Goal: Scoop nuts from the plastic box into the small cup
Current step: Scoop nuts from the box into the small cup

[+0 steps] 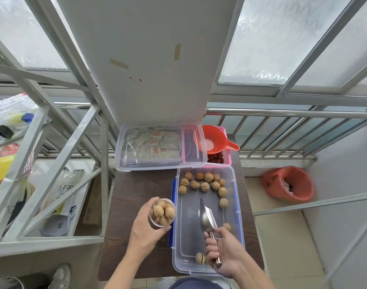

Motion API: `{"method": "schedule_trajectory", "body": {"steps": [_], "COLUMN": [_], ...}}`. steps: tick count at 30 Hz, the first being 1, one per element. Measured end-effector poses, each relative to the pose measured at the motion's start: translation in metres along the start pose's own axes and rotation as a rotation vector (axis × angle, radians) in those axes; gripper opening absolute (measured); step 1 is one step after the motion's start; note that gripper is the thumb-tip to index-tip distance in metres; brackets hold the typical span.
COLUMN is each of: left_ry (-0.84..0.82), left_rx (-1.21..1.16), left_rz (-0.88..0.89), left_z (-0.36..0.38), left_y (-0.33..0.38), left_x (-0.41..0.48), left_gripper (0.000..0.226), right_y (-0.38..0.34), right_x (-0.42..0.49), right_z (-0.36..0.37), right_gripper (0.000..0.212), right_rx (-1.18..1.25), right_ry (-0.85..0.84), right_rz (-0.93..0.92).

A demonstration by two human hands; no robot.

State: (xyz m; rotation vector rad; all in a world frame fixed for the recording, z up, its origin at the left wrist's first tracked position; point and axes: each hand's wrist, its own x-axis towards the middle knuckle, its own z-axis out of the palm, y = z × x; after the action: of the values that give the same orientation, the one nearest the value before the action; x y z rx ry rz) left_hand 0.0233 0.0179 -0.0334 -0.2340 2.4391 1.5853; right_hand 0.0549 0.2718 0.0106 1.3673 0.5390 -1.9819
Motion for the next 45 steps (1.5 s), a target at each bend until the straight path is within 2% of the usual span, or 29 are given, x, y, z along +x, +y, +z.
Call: {"method": "schedule_trajectory", "body": {"steps": [1,4,10,14,19,25,33,37,41,45], "left_ry": [-0.002,-0.022,-0.02,-0.027,-0.013,-0.011,-0.035,-0.033,-0.02,-0.013], "left_rx": [0.006,0.027,0.034,0.063,0.067,0.054,0.052,0.048,0.028,0.019], "left_rz": [-0.001,-0.006,-0.01,-0.004,-0.036,-0.022,0.005,0.016,0.026,0.024], "left_z": [-0.001,-0.002,-0.003,-0.005,-0.009,-0.008,-0.002,-0.002,-0.001,-0.002], "left_y": [0.0,-0.002,-0.001,0.003,0.002,-0.001,-0.002,-0.001,-0.001,0.005], "left_x": [0.002,0.005,0.009,0.008,0.003,0.001,0.003,0.001,-0.003,-0.004], "left_gripper": [0.096,0.095,0.096,0.094,0.092,0.093,0.093,0.092,0.091,0.088], "right_y": [0.003,-0.001,-0.05,-0.076,-0.077,-0.048,-0.034,-0.024,-0.008,0.001], "right_x": [0.009,0.038,0.075,0.094,0.103,0.074,0.011,-0.029,-0.047,-0.04], "right_z": [-0.003,-0.014,-0.019,-0.016,-0.015,-0.025,-0.026,-0.003,0.027,0.046], "right_gripper": [0.013,0.025,0.046,0.043,0.038,0.037,0.037,0.041,0.041,0.043], "right_rx": [0.058,0.122,-0.017,-0.248,-0.375,-0.481,-0.838,-1.064,-1.176,-1.414], "right_ry": [0.001,0.089,0.175,0.277,0.348,0.345,0.347,0.266,0.173,0.24], "right_rz": [-0.013,-0.083,-0.156,-0.257,-0.316,-0.363,-0.461,-0.487,-0.516,-0.622]}}
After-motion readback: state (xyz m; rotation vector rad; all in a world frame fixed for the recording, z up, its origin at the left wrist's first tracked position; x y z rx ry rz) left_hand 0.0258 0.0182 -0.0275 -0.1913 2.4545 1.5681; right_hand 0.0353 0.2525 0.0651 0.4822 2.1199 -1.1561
